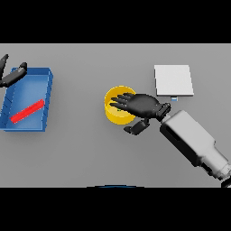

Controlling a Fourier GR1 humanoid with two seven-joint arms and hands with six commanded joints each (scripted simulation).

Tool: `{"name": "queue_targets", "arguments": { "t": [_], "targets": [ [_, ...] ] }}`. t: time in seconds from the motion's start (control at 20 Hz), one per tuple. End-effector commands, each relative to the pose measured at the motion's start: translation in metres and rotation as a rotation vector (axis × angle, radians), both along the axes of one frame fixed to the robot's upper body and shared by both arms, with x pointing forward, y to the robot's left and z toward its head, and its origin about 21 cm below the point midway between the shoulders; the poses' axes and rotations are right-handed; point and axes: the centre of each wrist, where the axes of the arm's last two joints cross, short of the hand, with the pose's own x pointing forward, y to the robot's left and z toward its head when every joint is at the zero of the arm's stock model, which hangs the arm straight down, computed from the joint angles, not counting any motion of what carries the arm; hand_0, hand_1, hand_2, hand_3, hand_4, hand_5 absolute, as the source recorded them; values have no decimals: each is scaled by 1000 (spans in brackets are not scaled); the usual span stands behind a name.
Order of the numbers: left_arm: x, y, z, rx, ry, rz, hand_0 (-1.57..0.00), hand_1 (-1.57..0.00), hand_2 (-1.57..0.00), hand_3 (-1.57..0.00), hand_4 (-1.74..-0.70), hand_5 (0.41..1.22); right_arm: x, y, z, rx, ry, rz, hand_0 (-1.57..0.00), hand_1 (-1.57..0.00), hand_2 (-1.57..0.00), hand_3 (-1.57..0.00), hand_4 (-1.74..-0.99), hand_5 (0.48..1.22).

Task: Pick up the red beaker and tilt it to pour out 1 green nut into yellow bowl. Pick up the yellow bowl and place it on the metallic measuring scale.

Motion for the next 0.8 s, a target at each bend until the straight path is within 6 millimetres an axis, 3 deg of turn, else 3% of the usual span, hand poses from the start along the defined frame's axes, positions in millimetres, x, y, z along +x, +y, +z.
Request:
{"name": "queue_targets", "arguments": {
  "t": [0.0, 0.35, 0.55, 0.6, 0.65, 0.7, 0.75],
  "targets": [
    [-1, 1, 1, 1, -4, -4, 1, 1, 1, 1, -806, 700, 1, 3, 1, -22, 6, 10, 1, 1, 1, 1, -1162, 667],
    [-3, 4, -2, 14, -3, -13, 1, 1, 1, 1, -797, 704, 16, 17, -7, -131, 47, 19, 1, 1, 1, -8, -1186, 684],
    [-1, 2, -3, 19, 11, -6, 1, 1, 1, 1, -789, 714, 16, 23, -13, -160, 59, -6, 1, -15, -37, -77, -1234, 770],
    [0, 5, -2, 19, 7, -3, 1, 1, 1, 1, -791, 712, 17, 22, -14, -159, 56, -4, -48, -60, -88, -130, -1261, 809],
    [-1, 4, -3, 21, 5, -9, 1, 1, 1, 1, -791, 711, 17, 22, -14, -149, 57, 9, -193, -183, -189, -215, -1309, 891],
    [0, 3, -3, 25, 5, -7, 1, 1, 1, 1, -789, 710, 15, 20, -14, -147, 51, 17, -455, -407, -349, -322, -1363, 957],
    [2, 4, -2, 22, 4, -13, 1, 1, 1, 1, -788, 710, 17, 20, -13, -142, 52, 15, -678, -640, -594, -572, -1435, 1010]
  ]
}}
